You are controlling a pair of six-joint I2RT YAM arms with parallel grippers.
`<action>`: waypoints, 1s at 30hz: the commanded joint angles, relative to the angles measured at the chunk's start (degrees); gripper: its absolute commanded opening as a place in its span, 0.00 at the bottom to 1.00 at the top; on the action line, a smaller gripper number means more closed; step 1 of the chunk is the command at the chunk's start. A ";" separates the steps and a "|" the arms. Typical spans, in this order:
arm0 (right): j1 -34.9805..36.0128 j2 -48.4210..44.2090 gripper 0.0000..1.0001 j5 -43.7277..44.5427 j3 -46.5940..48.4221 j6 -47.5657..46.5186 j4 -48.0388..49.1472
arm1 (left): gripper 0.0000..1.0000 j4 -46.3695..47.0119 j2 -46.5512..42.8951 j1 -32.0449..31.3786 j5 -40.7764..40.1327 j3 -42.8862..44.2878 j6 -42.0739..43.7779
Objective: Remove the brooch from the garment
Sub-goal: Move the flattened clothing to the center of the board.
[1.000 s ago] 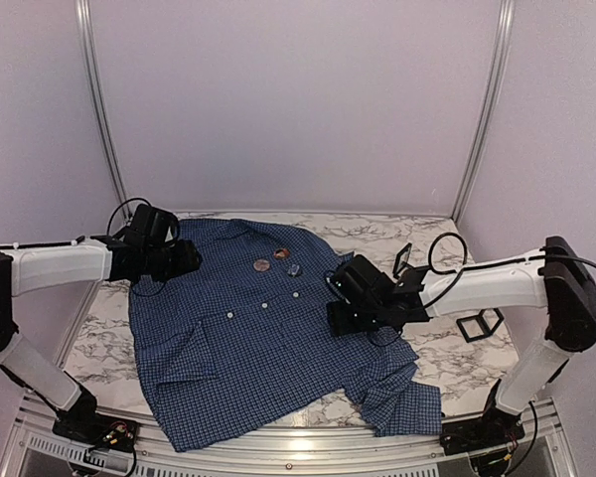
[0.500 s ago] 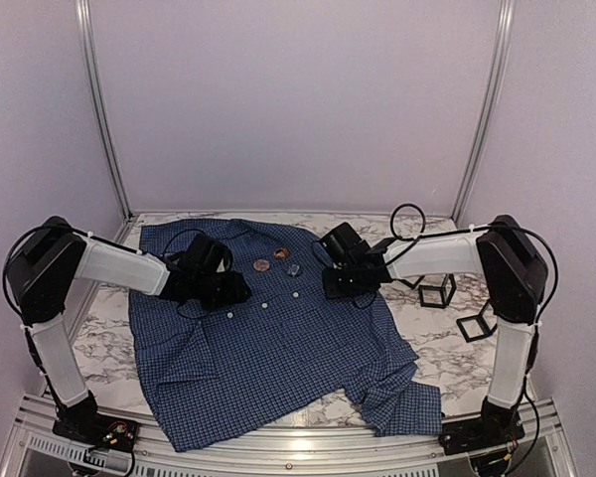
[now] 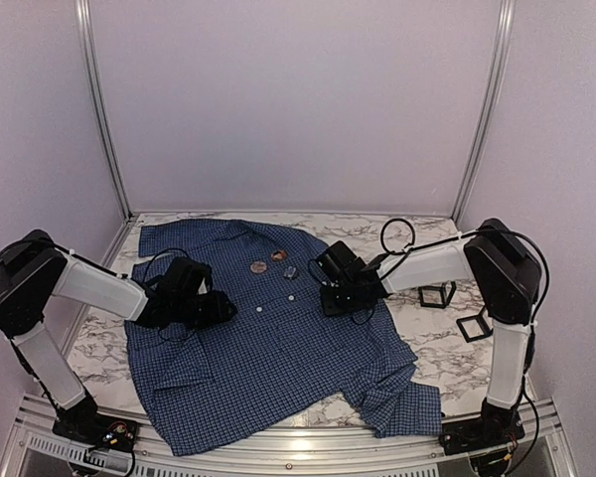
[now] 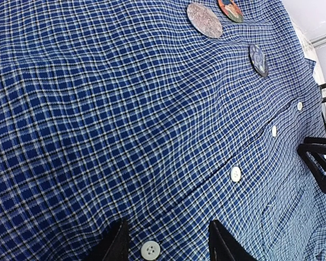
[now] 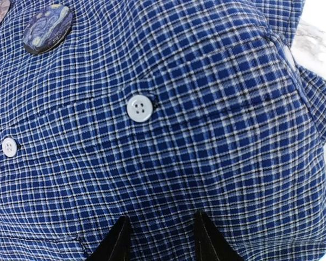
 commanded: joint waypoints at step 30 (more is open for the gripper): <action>12.49 -9.52 0.45 -3.11 -4.13 10.36 -6.83 | 0.53 -15.01 -22.93 -0.27 -6.64 -16.90 -4.08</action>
